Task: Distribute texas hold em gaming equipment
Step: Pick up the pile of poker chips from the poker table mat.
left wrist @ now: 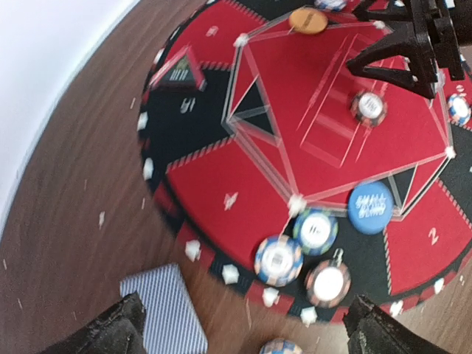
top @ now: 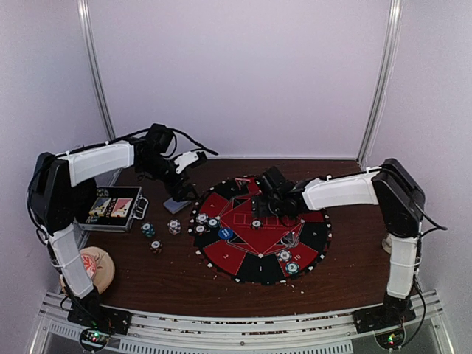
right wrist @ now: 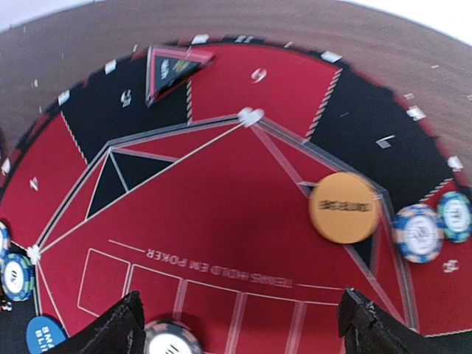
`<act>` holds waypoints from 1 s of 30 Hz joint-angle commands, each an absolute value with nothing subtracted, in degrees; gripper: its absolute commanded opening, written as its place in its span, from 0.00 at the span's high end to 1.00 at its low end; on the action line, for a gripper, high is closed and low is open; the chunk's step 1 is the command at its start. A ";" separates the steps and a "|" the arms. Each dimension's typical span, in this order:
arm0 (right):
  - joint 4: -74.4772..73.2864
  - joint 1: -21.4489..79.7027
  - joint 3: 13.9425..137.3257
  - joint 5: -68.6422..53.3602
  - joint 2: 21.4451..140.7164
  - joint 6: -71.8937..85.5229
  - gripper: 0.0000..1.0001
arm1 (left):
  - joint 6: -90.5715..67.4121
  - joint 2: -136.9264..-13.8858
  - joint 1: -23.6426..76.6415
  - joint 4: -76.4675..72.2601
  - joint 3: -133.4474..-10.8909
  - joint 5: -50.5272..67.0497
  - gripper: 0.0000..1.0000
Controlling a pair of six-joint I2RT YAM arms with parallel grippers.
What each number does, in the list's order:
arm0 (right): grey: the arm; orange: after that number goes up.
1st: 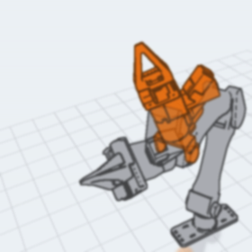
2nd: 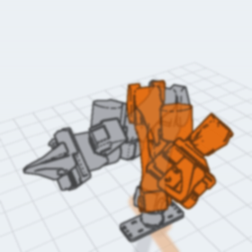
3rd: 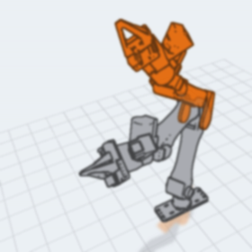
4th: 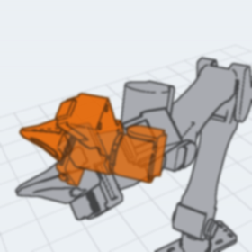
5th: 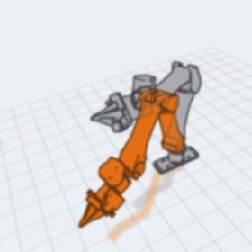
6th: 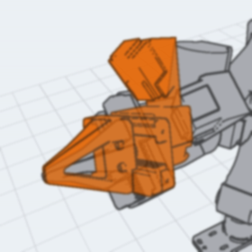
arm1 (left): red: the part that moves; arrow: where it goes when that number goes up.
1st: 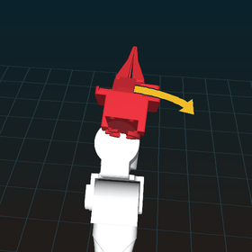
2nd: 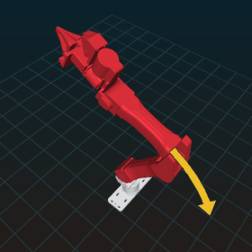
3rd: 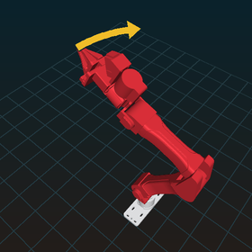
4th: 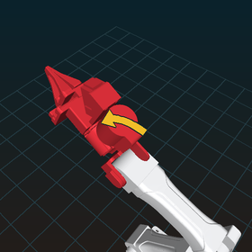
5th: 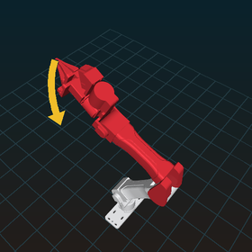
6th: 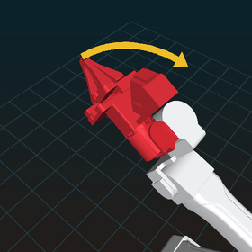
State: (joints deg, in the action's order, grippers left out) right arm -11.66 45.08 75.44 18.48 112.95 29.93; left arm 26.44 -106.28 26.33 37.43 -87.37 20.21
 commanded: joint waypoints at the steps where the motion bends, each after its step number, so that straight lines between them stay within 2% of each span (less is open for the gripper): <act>1: -16.02 47.08 82.39 17.62 119.11 30.24 0.08 | 26.95 -99.69 22.72 33.45 -79.03 25.30 0.02; 11: -15.99 49.31 83.43 15.82 121.76 30.92 0.10 | 25.65 -88.99 20.92 27.00 -66.04 26.37 0.02; 19: -16.01 50.20 81.41 14.76 122.53 30.06 0.15 | 23.12 -86.16 20.92 23.99 -63.53 25.06 0.02; 25: -14.50 50.19 79.10 14.26 122.35 31.40 0.20 | 22.43 -83.72 20.92 21.09 -60.38 23.50 0.02; 30: -14.04 50.30 78.63 13.50 122.98 31.64 0.30 | 22.15 -83.84 20.90 20.04 -59.44 23.11 0.02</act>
